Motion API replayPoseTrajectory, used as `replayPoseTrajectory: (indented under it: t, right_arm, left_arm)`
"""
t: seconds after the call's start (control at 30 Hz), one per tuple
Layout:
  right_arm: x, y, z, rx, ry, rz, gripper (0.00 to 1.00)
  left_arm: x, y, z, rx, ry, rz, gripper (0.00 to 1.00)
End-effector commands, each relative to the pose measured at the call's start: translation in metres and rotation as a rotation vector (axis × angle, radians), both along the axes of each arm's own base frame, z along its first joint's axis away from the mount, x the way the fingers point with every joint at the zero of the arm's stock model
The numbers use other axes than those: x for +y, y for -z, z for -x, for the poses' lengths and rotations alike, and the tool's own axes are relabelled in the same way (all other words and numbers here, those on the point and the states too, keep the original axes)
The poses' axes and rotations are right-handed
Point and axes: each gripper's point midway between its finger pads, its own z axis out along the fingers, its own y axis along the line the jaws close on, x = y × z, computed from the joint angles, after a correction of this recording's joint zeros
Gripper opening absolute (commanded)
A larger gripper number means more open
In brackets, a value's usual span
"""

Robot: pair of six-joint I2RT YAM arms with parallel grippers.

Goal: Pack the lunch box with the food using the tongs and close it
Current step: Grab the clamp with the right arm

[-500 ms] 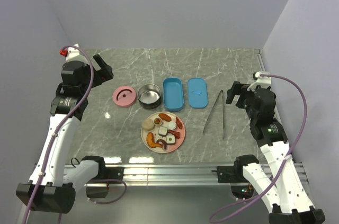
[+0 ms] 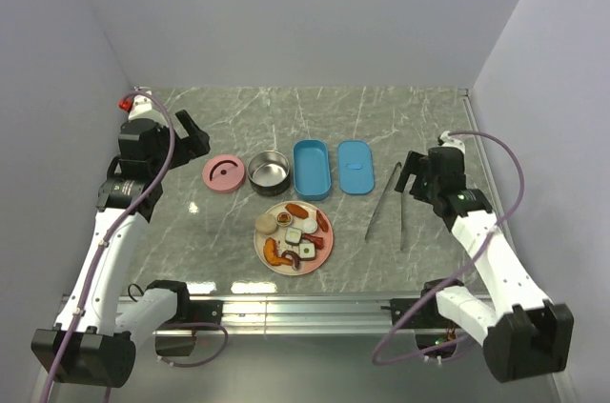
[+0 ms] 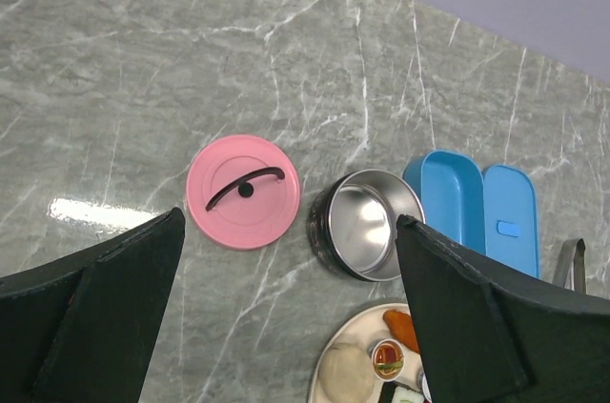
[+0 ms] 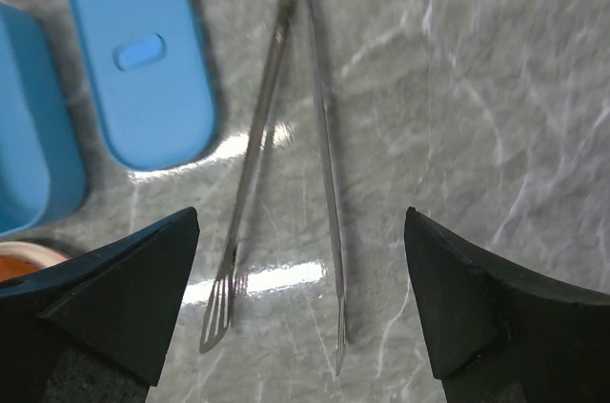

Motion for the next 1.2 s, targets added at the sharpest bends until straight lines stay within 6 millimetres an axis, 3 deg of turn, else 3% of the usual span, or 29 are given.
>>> replayPoseTrajectory:
  t: [0.0,0.1,0.43,0.87,1.03,1.17]
  right_arm:
    - [0.005,0.025,0.003,0.102,0.050,-0.045,0.95]
    - [0.007,0.043,-0.004,0.152,0.073,-0.044,0.93]
    - [0.020,0.073,-0.030,0.234,0.069,-0.018,0.92]
    - [0.027,0.085,-0.088,0.257,0.075,0.042,0.91]
    - [0.026,0.099,-0.095,0.307,0.085,0.062,0.86]
    - [0.024,0.110,-0.087,0.341,0.098,0.068,0.84]
  left_arm:
    - [-0.003,-0.004,0.001,-0.020,0.011,0.018,0.99]
    - [-0.002,0.001,0.001,-0.003,0.010,0.007,0.99]
    - [-0.001,0.006,-0.002,0.008,0.022,-0.024,0.99]
    - [-0.002,0.006,-0.019,0.022,0.034,-0.050,0.99]
    - [-0.002,0.005,-0.023,0.024,0.034,-0.050,1.00]
    - [-0.001,0.006,-0.024,0.027,0.029,-0.052,0.99]
